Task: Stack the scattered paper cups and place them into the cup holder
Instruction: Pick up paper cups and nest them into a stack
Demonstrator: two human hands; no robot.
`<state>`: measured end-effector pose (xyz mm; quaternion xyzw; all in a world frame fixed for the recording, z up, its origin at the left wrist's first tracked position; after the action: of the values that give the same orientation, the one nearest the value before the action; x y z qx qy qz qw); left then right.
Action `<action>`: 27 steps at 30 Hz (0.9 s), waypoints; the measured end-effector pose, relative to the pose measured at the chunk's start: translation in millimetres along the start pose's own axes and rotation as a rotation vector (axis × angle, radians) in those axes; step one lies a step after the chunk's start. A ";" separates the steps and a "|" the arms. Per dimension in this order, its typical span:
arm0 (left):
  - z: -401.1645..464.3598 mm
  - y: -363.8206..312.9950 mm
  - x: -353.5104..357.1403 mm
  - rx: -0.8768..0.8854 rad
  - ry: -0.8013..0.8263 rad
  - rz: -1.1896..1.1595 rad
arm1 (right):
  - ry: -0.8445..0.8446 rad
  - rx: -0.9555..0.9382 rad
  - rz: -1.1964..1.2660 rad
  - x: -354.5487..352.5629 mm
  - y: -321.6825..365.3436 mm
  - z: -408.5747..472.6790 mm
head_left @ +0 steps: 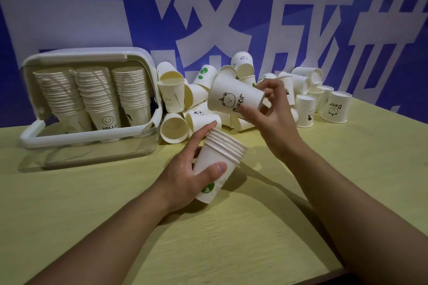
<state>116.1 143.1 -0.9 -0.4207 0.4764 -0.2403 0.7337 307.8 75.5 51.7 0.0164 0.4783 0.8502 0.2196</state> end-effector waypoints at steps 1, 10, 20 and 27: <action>0.1 0.5 -0.2 0.003 -0.001 -0.006 | 0.021 0.003 0.035 4.4 -0.7 0.4; 2.1 4.8 -5.3 0.074 -0.084 -0.107 | 0.156 0.035 0.077 31.6 -9.0 -2.2; 2.7 4.5 -15.4 0.094 -0.236 -0.011 | 0.227 0.058 -0.146 39.6 -18.9 -3.6; -0.7 4.3 -24.2 0.081 -0.345 -0.012 | -0.086 0.208 -0.725 -41.0 -48.2 12.0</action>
<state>104.8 163.3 7.3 -0.4288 0.3309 -0.1881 0.8193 364.9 90.7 26.2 -0.0958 0.5273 0.6627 0.5231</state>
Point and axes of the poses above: each hand's wrist, its own z-axis towards the middle knuckle, its own x-axis out of the palm, y = z × x, the point moved 4 cm from there along z, towards the middle knuckle, and after that the axes turned 14 degrees about y, right-handed, at the moved point
